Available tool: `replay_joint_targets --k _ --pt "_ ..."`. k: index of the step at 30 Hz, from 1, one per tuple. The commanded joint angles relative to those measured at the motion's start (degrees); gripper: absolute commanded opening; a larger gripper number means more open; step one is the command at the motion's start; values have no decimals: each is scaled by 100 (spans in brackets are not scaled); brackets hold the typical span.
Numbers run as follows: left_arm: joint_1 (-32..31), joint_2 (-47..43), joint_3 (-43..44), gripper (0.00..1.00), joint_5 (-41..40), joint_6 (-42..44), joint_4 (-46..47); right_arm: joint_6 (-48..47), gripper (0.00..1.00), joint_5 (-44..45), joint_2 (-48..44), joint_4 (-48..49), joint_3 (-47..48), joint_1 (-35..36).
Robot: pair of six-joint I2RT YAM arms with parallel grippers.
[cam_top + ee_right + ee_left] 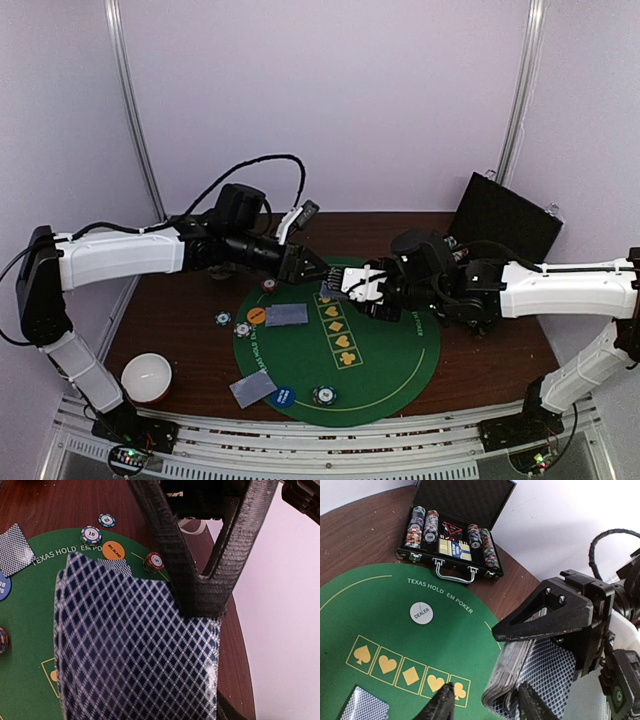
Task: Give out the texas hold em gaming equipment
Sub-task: Pick up the poker card from the face-down deck piles.
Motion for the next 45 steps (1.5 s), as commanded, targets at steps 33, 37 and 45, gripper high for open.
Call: replay_joint_targets --k 33,37,45 --pt "2 -1891 -685 0 -765 -736 41 125 46 445 15 243 47 -137" --pt "2 -2331 -840 0 -1440 -1073 -392 211 46 336 28 274 31 -286" --pt "19 -3454 -2345 0 -2127 -2755 -1577 220 46 234 -72 193 6 -323"
